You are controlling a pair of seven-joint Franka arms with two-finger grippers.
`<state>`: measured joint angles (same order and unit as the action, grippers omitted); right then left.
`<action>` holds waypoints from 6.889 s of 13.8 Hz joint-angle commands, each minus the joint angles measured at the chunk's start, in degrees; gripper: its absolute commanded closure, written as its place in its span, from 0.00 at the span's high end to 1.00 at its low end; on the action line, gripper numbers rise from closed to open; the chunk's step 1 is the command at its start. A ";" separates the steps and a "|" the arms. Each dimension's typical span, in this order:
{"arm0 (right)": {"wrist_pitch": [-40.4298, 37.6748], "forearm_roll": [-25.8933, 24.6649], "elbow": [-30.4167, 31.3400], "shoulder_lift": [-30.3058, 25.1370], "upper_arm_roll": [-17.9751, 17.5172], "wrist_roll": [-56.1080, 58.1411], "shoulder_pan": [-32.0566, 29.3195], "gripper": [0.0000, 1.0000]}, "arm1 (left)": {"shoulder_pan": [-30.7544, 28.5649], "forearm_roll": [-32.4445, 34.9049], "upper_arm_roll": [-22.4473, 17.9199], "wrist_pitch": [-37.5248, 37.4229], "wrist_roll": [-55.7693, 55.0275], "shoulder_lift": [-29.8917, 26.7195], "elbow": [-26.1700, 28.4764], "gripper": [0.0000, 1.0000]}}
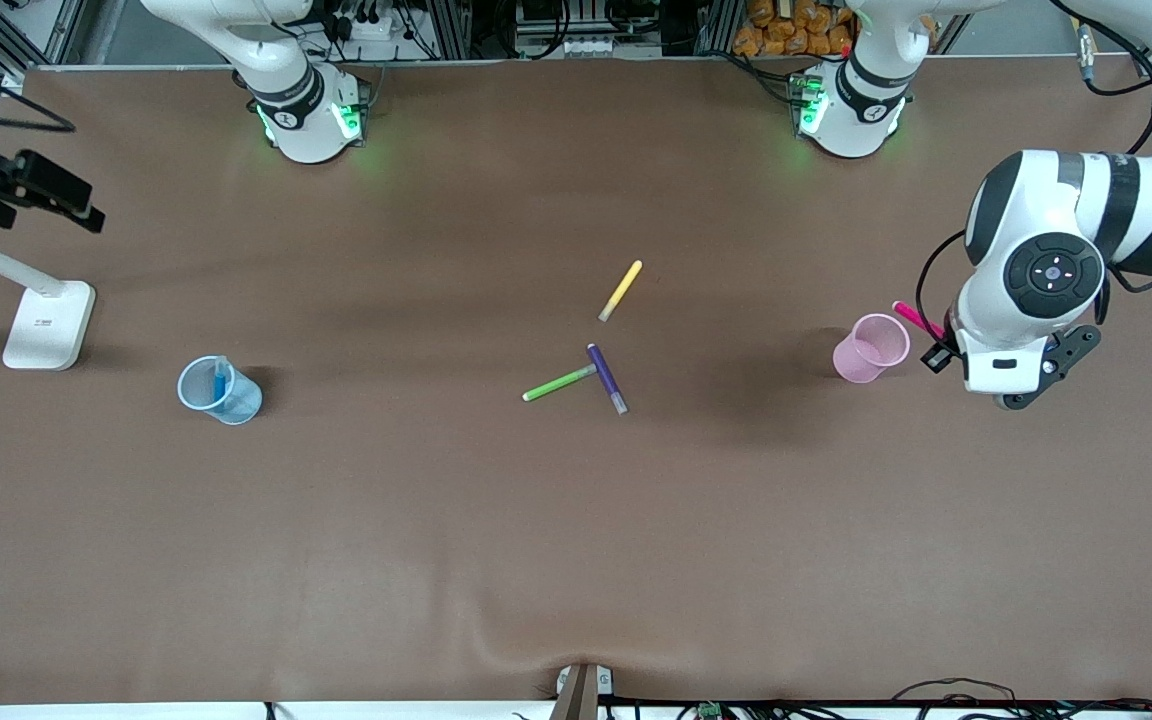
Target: Place pink and blue markers in matching cups
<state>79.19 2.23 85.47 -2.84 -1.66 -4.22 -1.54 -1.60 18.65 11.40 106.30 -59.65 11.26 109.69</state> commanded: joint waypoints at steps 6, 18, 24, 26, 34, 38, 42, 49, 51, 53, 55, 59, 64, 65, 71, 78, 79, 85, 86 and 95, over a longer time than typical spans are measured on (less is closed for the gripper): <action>1.06 -2.75 1.20 -0.76 -1.06 1.59 0.92 1.00 | -0.33 -0.10 0.46 4.87 -10.04 2.36 3.08 0.00; 0.71 -2.58 1.28 -0.14 -1.06 1.76 1.11 1.00 | -2.00 2.45 0.28 8.48 -9.96 6.05 3.16 0.00; 0.71 -2.23 1.45 -0.14 -1.06 1.59 1.02 1.00 | -2.01 2.45 0.37 8.48 -10.04 5.97 2.99 0.00; 0.71 -2.14 1.45 -0.14 -1.06 1.59 0.93 1.00 | -2.01 2.45 0.37 8.13 -10.04 5.70 2.99 0.00; 0.27 -2.14 1.45 -0.14 -1.06 1.59 1.02 1.00 | -1.39 2.45 0.46 6.81 -10.13 4.73 3.16 0.00; 0.27 -1.96 1.45 -0.14 -1.06 1.59 0.93 1.00 | -1.13 3.41 0.46 6.12 -6.79 3.77 2.03 0.00; 0.27 -1.96 1.45 -0.14 -1.06 1.59 0.93 1.00 | 0.81 9.80 0.64 -0.39 -5.83 3.68 -0.88 0.00; -0.08 -1.96 1.45 -0.14 -0.97 1.59 0.75 1.00 | 3.26 11.06 1.78 -0.75 -11.26 6.40 -0.17 0.00; -0.17 -1.96 1.45 -0.14 -0.97 1.59 0.75 1.00 | 4.06 12.54 1.78 -0.75 -12.67 6.93 -0.18 0.00; -0.17 -1.88 1.45 -0.14 -0.89 1.59 0.58 1.00 | 4.15 14.48 1.78 -0.75 -14.25 7.63 -0.17 0.00; -0.17 -1.88 1.45 -0.06 -0.89 1.59 0.75 1.00 | 4.23 15.01 1.78 -0.75 -16.01 8.25 -0.09 0.00; -0.17 -1.88 1.45 -0.06 -0.80 1.59 0.58 1.00 | 6.16 15.54 1.78 -1.88 -22.06 9.04 0.88 0.00; -0.08 -1.88 1.45 -0.06 -0.80 1.59 0.67 1.00 | 7.31 17.74 1.78 -3.73 -26.92 11.50 0.00 0.15; -0.08 -1.88 1.45 -0.06 -0.80 1.59 0.58 1.00 | 7.31 17.74 1.78 -4.26 -26.75 11.41 -0.35 0.70; -0.08 -1.96 1.28 0.47 -0.71 1.06 0.58 1.00 | 6.87 14.85 1.78 -8.03 -21.14 11.33 -7.01 1.00; 0.00 -1.96 1.36 0.56 -0.71 0.80 0.23 1.00 | 6.17 -0.52 1.69 -14.10 3.62 7.30 -19.15 1.00; 0.00 -1.88 1.28 0.56 -0.71 0.80 -0.03 1.00 | 5.30 -1.85 1.69 -14.11 7.76 5.63 -19.25 1.00; -0.08 -1.88 1.28 0.56 -0.71 0.80 0.14 1.00 | 0.82 -6.95 1.51 -16.11 30.79 -2.21 -22.22 1.00; -0.08 -1.88 1.28 0.56 -0.71 0.80 0.05 1.00 | 0.37 -6.96 1.52 -18.56 34.13 -2.56 -24.06 1.00; -0.09 -1.79 1.28 0.82 -0.71 0.80 -0.21 1.00 | -10.36 -16.45 1.78 -24.30 56.22 -8.79 -27.70 1.00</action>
<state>79.34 0.86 86.95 -2.31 -1.86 -3.06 -0.99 -11.40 3.60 12.52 82.75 -5.58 5.56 80.77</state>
